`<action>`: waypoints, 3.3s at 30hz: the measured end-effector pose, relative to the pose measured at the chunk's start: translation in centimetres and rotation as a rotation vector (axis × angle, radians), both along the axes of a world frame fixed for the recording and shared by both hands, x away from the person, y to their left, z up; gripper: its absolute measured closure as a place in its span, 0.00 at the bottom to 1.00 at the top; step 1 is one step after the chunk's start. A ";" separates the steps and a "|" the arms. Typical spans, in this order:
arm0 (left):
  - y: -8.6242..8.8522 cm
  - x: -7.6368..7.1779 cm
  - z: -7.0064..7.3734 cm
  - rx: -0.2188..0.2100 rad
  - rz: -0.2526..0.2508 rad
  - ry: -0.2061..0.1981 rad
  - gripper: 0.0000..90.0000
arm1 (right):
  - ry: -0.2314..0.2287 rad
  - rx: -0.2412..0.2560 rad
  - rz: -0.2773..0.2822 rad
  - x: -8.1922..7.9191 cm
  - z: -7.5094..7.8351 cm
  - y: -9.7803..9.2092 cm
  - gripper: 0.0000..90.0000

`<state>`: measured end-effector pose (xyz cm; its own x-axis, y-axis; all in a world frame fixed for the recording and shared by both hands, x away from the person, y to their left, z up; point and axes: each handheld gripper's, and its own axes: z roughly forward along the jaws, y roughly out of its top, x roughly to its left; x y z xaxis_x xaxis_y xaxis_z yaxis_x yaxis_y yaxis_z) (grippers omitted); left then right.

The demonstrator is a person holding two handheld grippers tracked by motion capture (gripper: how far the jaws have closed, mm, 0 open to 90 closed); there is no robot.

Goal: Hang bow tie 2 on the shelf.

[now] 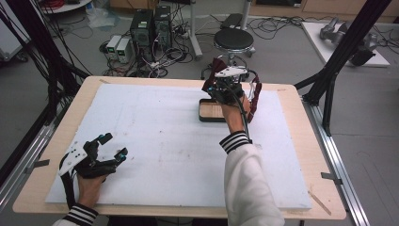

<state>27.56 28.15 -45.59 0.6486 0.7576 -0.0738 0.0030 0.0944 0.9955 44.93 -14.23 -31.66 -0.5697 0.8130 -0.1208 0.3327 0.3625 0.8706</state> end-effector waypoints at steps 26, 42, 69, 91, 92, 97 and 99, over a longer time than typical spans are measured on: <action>0.0 0.0 0.0 0.003 -0.001 -0.001 0.15 | 0.063 -0.003 0.007 1.8 -1.9 0.5 0.91; 0.0 0.0 0.0 0.003 0.000 -0.002 0.15 | 0.165 -0.023 0.042 2.3 -3.0 0.8 0.91; 0.0 0.0 0.0 0.006 -0.001 -0.002 0.15 | 0.205 -0.039 0.049 2.6 -3.8 0.6 0.74; -0.1 0.0 0.0 0.011 0.003 -0.001 0.15 | 0.087 0.040 0.099 -2.5 -1.6 -0.7 0.13; -0.1 0.0 0.0 0.012 0.003 -0.001 0.15 | 0.076 0.050 0.099 -3.1 -1.4 -1.0 0.13; -0.1 0.0 0.0 0.005 0.003 0.002 0.15 | 0.014 0.097 0.096 -5.8 -1.0 -2.5 0.12; 0.0 0.1 0.0 0.003 0.002 0.002 0.15 | -0.022 0.129 0.086 -7.2 -1.2 -3.2 0.12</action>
